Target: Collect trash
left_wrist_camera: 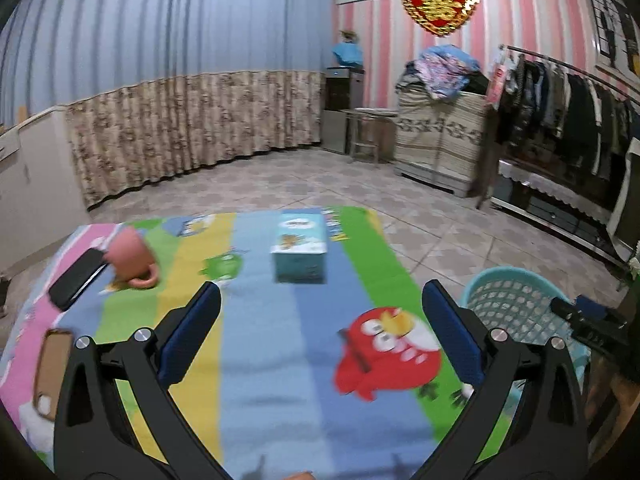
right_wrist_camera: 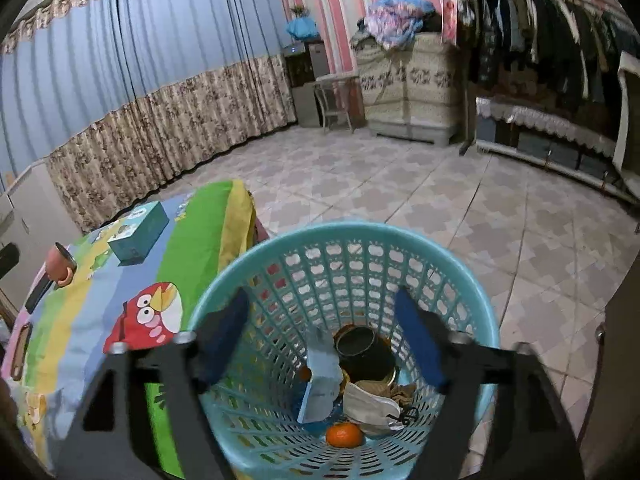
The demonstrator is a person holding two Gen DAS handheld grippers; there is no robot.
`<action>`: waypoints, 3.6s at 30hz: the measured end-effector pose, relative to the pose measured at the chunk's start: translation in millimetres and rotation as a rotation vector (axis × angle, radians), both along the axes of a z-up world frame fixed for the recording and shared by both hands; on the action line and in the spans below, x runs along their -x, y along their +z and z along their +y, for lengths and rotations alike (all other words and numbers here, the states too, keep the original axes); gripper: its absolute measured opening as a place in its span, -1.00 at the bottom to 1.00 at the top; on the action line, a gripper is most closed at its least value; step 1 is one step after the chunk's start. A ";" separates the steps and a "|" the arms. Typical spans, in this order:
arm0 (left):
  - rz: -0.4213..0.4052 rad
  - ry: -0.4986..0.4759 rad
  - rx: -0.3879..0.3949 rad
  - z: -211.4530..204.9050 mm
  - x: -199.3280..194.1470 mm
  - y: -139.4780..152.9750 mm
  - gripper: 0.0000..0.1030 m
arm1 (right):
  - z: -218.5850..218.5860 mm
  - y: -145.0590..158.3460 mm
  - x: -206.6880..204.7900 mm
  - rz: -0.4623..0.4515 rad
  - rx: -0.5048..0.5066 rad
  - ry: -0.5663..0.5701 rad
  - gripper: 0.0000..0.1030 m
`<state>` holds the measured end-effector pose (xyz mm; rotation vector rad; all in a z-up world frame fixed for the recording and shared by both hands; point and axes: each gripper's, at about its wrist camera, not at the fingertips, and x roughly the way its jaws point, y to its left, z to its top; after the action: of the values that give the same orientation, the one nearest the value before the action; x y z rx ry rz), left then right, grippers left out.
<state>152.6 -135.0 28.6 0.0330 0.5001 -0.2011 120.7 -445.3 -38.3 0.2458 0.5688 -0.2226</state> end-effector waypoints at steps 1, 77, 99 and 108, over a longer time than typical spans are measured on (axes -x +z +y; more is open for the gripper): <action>-0.005 0.013 -0.003 8.5 5.1 0.3 0.89 | 5.1 2.2 1.6 -0.004 0.007 0.001 0.72; -0.118 0.139 -0.006 136.0 154.0 -42.9 0.90 | 232.1 20.1 125.0 -0.180 0.212 0.153 0.91; -0.120 0.133 -0.012 133.6 156.8 -42.8 0.90 | 229.8 21.4 126.3 -0.188 0.205 0.139 0.91; -0.118 0.134 -0.009 135.2 155.7 -42.3 0.90 | 230.5 22.9 126.4 -0.187 0.206 0.133 0.91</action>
<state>-3.2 0.1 -13.7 0.0196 0.3842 -0.0650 -5.7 -214.8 -15.3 0.0277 0.3714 -0.1259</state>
